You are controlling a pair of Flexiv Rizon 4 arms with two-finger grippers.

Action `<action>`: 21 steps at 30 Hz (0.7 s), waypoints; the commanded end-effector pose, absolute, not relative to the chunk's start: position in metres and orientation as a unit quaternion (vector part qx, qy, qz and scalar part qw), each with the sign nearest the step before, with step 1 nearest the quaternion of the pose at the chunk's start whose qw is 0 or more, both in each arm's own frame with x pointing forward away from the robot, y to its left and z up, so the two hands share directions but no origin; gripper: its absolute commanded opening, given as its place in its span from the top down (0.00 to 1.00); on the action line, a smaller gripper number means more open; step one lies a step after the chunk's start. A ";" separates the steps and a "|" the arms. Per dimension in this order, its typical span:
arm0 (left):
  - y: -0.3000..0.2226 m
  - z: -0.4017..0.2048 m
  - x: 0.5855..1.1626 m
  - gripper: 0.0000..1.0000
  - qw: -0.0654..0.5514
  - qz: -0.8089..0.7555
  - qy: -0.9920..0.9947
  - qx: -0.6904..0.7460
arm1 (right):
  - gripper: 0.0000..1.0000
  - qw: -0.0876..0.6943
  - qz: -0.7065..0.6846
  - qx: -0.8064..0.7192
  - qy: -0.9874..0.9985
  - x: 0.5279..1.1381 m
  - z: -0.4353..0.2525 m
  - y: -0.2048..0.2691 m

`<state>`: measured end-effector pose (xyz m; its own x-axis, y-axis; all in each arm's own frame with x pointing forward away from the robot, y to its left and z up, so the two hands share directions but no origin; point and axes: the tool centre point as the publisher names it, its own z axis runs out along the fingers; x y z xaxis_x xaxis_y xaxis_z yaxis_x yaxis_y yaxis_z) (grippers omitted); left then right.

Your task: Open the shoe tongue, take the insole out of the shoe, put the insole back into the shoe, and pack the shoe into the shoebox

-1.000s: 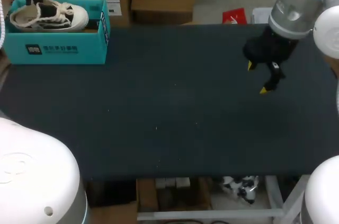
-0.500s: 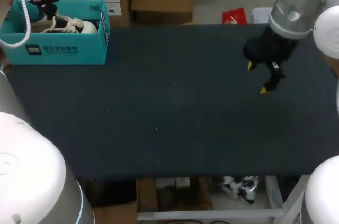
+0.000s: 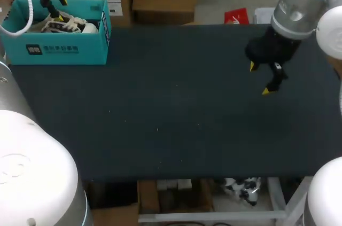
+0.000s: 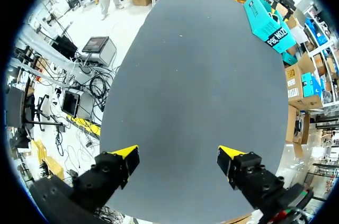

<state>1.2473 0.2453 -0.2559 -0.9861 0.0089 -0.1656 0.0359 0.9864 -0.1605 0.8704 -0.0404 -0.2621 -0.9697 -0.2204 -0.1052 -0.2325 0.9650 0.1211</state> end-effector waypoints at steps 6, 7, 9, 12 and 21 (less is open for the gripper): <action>0.213 -0.205 1.153 0.00 0.136 -0.042 0.990 -0.007 | 0.00 0.046 0.066 -0.114 0.990 0.870 -0.262 -0.041; 0.211 -0.204 1.147 0.00 0.134 -0.042 0.990 -0.012 | 0.00 0.046 0.066 -0.114 0.990 0.870 -0.262 -0.041; 0.205 -0.204 1.133 0.00 0.137 -0.033 0.990 -0.016 | 0.00 0.046 0.066 -0.114 0.990 0.870 -0.262 -0.041; 0.196 -0.205 1.111 0.00 0.138 -0.027 0.990 -0.017 | 0.00 0.046 0.066 -0.114 0.990 0.870 -0.262 -0.041; 0.167 -0.219 1.050 0.00 0.160 -0.002 0.987 -0.027 | 0.00 0.046 0.066 -0.114 0.990 0.870 -0.262 -0.041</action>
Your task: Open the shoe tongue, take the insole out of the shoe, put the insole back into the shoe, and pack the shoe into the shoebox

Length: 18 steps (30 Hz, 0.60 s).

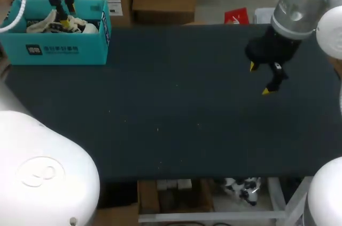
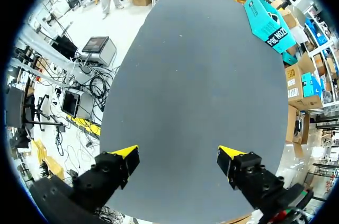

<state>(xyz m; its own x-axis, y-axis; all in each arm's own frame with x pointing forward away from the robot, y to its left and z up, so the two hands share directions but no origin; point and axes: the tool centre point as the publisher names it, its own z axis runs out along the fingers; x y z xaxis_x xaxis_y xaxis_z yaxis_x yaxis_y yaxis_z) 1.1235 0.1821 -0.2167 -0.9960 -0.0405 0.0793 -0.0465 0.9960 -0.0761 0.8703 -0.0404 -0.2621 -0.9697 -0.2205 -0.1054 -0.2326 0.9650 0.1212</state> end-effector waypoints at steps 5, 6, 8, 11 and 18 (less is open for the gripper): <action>0.154 -0.220 1.022 0.00 -0.180 0.007 -0.983 0.024 | 0.00 0.046 0.066 -0.114 0.990 0.870 -0.262 -0.041; 0.151 -0.221 1.017 0.00 -0.185 0.005 -0.982 0.024 | 0.00 0.046 0.066 -0.114 0.990 0.870 -0.262 -0.041; 0.147 -0.224 1.008 0.00 -0.190 0.003 -0.982 0.019 | 0.00 0.046 0.066 -0.114 0.990 0.870 -0.262 -0.041; 0.139 -0.228 0.996 0.00 -0.199 0.003 -0.980 0.019 | 0.00 0.046 0.066 -0.114 0.990 0.870 -0.262 -0.041; 0.127 -0.236 0.982 0.00 -0.222 0.000 -0.975 0.017 | 0.00 0.046 0.066 -0.114 0.990 0.870 -0.262 -0.041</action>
